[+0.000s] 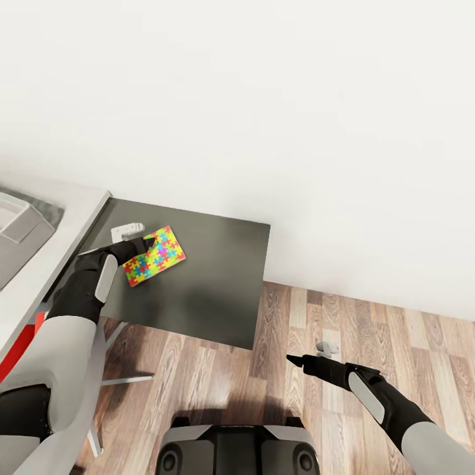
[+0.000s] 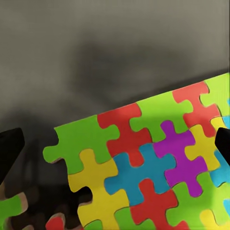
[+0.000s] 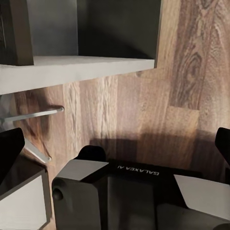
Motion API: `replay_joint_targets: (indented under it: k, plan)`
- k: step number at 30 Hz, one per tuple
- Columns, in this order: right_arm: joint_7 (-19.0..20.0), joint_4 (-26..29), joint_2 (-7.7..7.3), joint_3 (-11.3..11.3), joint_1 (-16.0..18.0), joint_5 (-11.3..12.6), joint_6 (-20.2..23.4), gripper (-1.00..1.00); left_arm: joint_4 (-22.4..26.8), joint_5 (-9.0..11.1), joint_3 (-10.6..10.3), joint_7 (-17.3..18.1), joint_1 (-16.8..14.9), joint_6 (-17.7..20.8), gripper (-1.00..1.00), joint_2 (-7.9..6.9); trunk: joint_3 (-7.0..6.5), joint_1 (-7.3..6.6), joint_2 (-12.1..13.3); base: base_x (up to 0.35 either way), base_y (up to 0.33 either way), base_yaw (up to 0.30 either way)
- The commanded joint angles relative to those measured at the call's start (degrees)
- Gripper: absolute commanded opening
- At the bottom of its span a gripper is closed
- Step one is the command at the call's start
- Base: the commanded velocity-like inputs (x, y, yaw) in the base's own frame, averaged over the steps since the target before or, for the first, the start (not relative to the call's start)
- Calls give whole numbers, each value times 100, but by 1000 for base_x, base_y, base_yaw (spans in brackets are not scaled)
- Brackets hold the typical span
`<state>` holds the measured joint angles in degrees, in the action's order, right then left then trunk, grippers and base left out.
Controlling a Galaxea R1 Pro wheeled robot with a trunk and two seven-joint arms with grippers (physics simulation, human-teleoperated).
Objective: Put all the toys in the child's room - the three board games (two on the bed and one on the table), the two jigsaw puzzles on the table, and the tennis ball on the table - inside the toy box on the table in the child's room.
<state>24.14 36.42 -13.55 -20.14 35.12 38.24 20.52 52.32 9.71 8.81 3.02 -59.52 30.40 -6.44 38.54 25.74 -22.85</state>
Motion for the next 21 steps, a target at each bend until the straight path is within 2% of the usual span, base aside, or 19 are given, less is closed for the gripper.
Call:
replay_joint_targets:
  k: [1, 12, 17, 21]
  plan:
    - [-6, 5, -7, -27, 3, 43, 22, 100, -354, 26, 10, 24, 0, 34, 100, 2, 7, 4, -7, 0, 0, 0]
    - [-7, 5, -7, -33, 3, 43, 22, 100, -355, 14, -37, 10, 1, -70, 100, 32, 7, 4, -7, 0, -2, 0]
    - [-6, 5, -7, -34, 3, 43, 22, 100, -355, 20, -38, 12, 1, -77, 100, 30, 7, 4, -7, 0, -178, 0]
    - [-9, 5, -6, -34, 3, 43, 22, 100, -355, 22, -38, 27, 1, -85, 100, 18, 7, 4, -7, 0, -47, 0]
